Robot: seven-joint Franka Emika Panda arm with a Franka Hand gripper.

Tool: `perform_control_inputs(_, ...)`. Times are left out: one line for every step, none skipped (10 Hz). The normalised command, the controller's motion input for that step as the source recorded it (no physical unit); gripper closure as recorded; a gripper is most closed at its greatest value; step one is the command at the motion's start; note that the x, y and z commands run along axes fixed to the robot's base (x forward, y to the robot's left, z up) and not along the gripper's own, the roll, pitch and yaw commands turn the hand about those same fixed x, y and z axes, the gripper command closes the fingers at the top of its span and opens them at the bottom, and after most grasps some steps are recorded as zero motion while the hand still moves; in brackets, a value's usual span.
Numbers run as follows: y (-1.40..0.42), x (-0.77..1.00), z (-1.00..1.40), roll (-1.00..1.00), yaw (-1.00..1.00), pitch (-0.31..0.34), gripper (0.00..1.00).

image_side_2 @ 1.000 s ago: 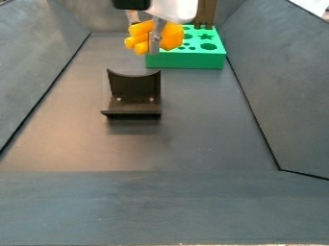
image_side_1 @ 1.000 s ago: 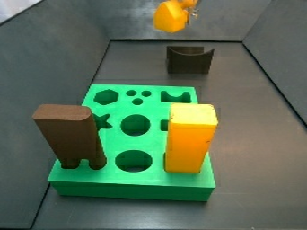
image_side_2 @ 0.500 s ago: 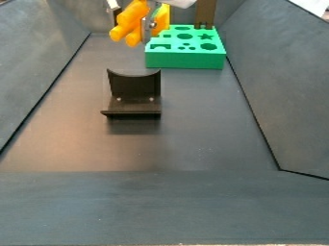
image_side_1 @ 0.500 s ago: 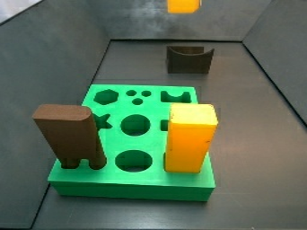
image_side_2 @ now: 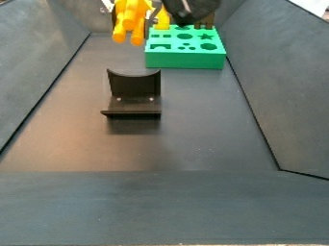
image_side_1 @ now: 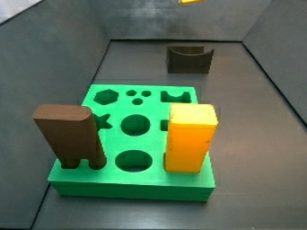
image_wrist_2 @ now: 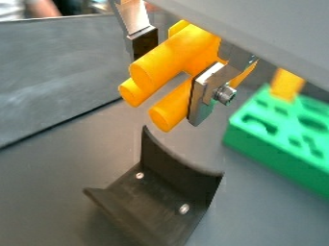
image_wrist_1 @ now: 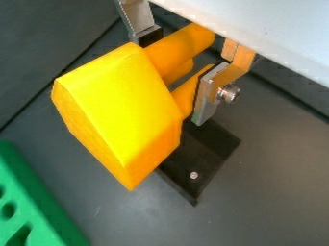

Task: Pick up the 3 prong object. Move up. Place the 3 prong object on the fixture. Regrasp the 3 prong object. Move to above the board. Insert the 3 prong object.
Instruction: Place the 3 prong object on the fixture.

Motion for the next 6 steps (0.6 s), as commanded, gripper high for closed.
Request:
perform_control_inputs(0.05, 0.11, -0.01, -0.64, 0.31, 0.604, 1.00)
perform_control_inputs(0.05, 0.11, -0.02, -0.47, 0.11, 0.568, 1.00)
perform_control_inputs(0.04, 0.11, -0.01, -0.33, -0.01, 0.500, 1.00)
perform_control_inputs(0.04, 0.09, 0.00, -0.23, -0.12, 0.380, 1.00)
perform_control_inputs(0.04, 0.08, 0.00, -0.17, -0.16, 0.302, 1.00)
perform_control_inputs(0.04, 0.08, 0.00, -0.12, -0.18, 0.221, 1.00)
